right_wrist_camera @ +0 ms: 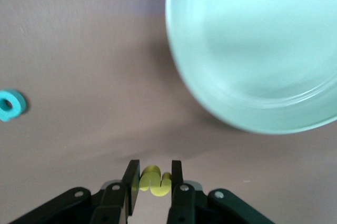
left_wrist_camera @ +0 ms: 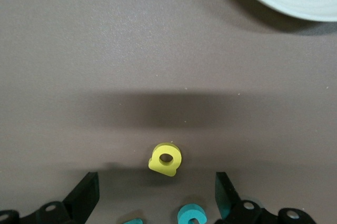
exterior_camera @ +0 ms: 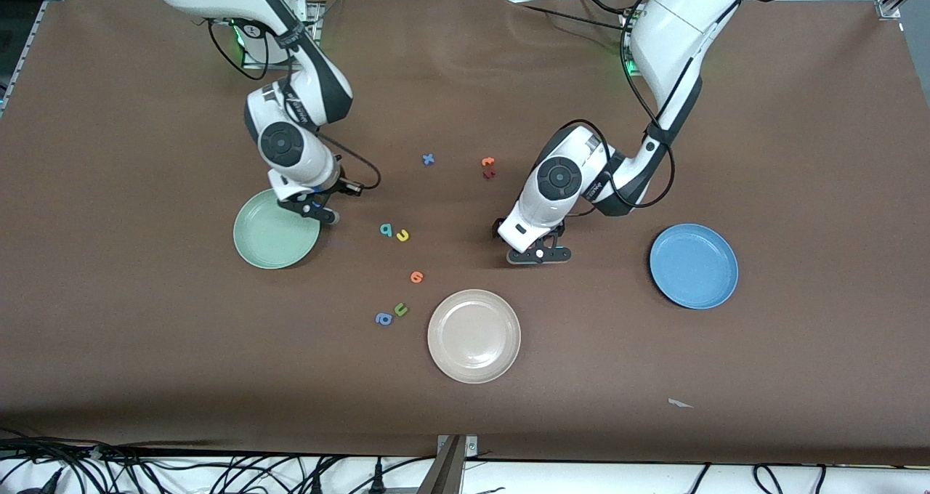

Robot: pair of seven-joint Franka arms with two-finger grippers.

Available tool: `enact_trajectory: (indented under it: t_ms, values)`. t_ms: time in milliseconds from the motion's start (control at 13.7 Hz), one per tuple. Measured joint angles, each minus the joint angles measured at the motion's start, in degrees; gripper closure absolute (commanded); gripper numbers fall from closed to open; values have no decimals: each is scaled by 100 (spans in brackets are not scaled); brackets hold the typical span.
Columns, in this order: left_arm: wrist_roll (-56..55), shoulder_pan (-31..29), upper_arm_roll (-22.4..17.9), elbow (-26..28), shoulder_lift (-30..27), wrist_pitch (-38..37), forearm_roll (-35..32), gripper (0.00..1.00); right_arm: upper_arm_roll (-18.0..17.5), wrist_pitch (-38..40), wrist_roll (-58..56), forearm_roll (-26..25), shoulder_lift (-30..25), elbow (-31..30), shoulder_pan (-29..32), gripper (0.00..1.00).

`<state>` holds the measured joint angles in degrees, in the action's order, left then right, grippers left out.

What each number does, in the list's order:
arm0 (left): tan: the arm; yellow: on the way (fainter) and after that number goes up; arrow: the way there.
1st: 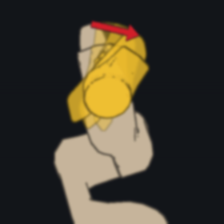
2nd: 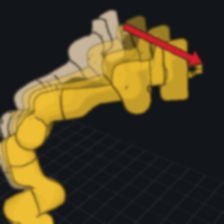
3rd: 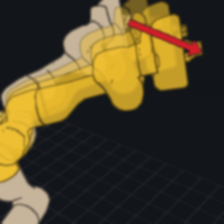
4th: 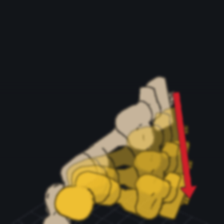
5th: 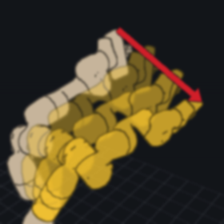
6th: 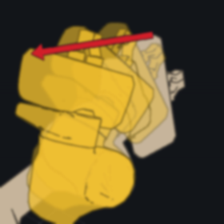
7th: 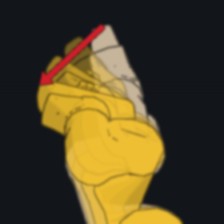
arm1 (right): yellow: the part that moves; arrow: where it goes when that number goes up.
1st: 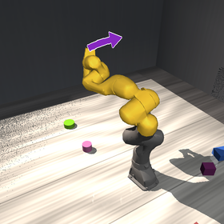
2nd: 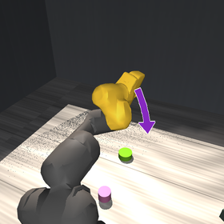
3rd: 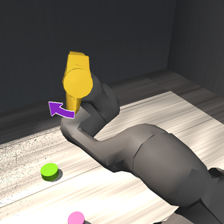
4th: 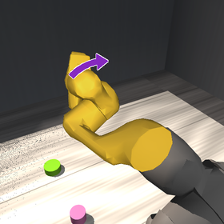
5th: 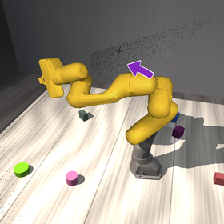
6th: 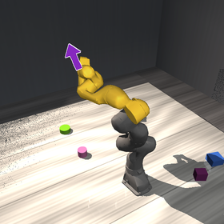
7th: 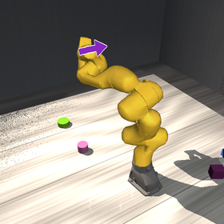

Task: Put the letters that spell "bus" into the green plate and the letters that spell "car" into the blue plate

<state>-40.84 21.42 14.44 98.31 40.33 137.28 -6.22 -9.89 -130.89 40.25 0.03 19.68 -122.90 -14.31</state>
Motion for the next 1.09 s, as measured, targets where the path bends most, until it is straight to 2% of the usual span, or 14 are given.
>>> enact_trajectory:
  t_ms: [146,219,292,365,511,657,876,1095]
  values:
    - [-161,26,-2,0,17,5,-160,12,434,427,-680,0,-131,343,6,73]
    - [-227,29,-2,-2,30,17,-225,15,623,471,-953,0,-153,429,11,68]
    - [-274,30,-3,-10,51,32,-249,15,776,478,-1167,0,-152,488,13,39]
    - [-280,31,-3,-17,81,51,-249,16,866,478,-1292,0,-148,531,16,4]
    - [-310,31,-7,-67,173,120,-249,20,886,478,-1316,10,-148,582,6,4]
    - [-379,32,-8,-146,259,131,-250,29,823,509,-1077,22,-146,600,-10,4]
    - [-405,34,-9,-231,321,138,-250,38,441,515,-91,23,-110,600,-102,8]
    - [-417,36,-10,-298,367,138,-250,53,288,-42,1310,26,87,601,-694,14]
